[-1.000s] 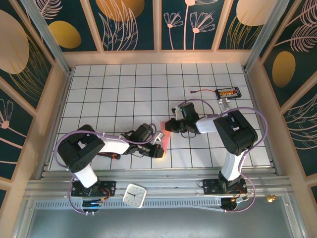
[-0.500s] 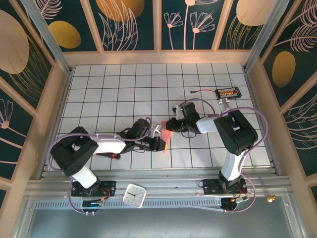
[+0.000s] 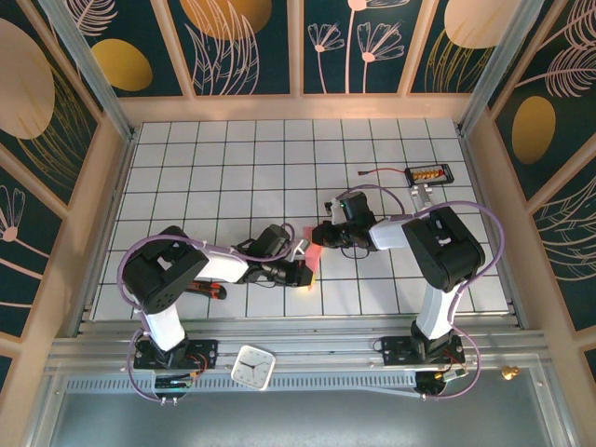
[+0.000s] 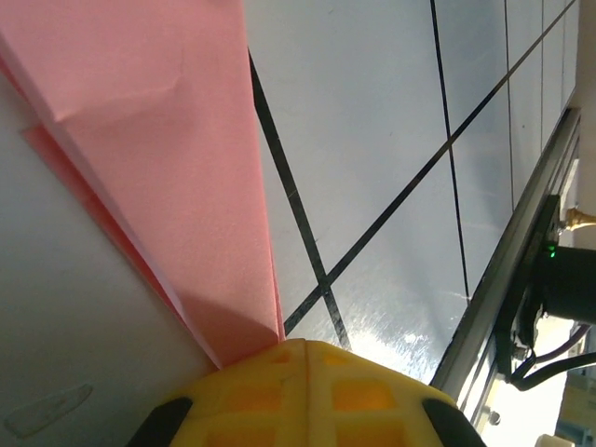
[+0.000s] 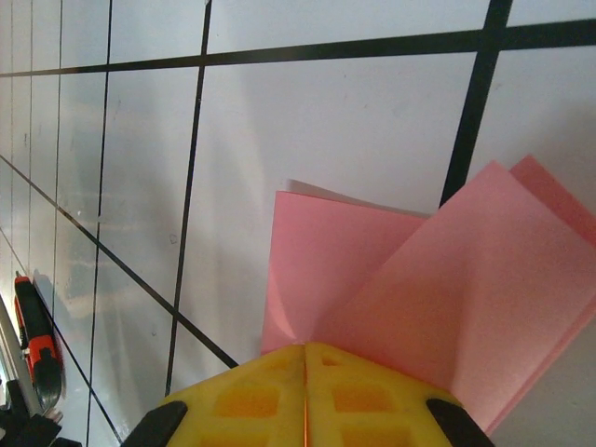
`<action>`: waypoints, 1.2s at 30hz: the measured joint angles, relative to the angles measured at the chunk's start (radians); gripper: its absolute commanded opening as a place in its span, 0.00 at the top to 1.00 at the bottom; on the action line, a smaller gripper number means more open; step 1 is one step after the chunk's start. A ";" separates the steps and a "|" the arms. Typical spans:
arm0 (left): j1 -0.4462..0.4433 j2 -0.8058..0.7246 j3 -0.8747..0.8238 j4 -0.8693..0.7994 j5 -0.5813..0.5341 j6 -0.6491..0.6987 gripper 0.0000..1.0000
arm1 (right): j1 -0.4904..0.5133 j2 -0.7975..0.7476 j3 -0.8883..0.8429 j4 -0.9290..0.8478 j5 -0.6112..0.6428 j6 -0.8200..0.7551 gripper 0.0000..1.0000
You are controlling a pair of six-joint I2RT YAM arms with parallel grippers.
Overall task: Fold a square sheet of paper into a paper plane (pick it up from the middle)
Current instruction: Fold the wing for the fifth time at the center of the table.
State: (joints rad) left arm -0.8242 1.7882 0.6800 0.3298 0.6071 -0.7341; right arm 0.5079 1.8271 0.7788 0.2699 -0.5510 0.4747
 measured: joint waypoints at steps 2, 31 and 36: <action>-0.003 -0.001 0.007 -0.020 -0.004 0.027 1.00 | 0.000 0.000 0.000 0.000 0.000 -0.002 0.90; 0.238 -0.370 -0.095 -0.135 -0.059 -0.033 0.76 | 0.046 -0.196 0.023 -0.208 0.184 -0.062 0.65; 0.304 -0.365 -0.131 -0.104 -0.138 -0.093 0.67 | 0.276 -0.276 0.079 -0.366 0.541 0.003 0.48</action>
State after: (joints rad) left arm -0.5205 1.4227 0.5488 0.2260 0.4694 -0.8268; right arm 0.7841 1.5513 0.8577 -0.0959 -0.0097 0.4778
